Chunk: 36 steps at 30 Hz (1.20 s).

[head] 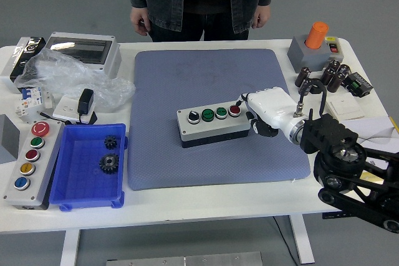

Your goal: Pick up the button,place it on the desk,press the button,press the button

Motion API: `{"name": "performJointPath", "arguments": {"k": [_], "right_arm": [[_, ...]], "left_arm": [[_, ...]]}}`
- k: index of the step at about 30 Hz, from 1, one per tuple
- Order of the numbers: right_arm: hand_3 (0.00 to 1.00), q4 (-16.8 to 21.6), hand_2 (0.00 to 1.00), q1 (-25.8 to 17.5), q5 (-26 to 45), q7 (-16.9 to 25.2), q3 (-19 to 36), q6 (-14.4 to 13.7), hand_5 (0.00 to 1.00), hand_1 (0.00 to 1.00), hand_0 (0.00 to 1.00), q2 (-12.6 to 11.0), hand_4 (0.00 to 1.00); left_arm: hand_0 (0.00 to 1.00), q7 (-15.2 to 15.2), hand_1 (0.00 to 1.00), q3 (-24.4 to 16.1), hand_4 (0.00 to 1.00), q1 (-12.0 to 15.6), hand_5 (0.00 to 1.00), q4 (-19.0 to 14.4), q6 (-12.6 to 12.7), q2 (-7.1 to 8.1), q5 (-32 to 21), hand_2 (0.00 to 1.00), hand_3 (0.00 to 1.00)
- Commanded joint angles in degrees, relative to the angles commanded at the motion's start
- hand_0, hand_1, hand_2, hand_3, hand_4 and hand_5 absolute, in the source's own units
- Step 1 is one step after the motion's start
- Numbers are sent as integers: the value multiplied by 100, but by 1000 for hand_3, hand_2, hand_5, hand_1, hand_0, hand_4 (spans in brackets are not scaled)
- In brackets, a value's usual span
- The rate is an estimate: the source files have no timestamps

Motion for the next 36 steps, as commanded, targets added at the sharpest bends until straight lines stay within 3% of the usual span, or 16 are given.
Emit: {"name": "performJointPath", "arguments": {"k": [27, 36], "right_arm": [[728, -314, 195, 94, 114, 29, -424, -72, 2, 309, 457, 199, 326], [723, 348, 193, 2, 265, 231, 351, -366, 2, 305, 457, -102, 328]], "left_arm": [[687, -12, 703, -46, 612, -22, 345, -14, 6, 2, 64, 630, 632], [687, -6, 704, 3, 614, -7, 352, -8, 5, -9, 13, 632, 632]]}}
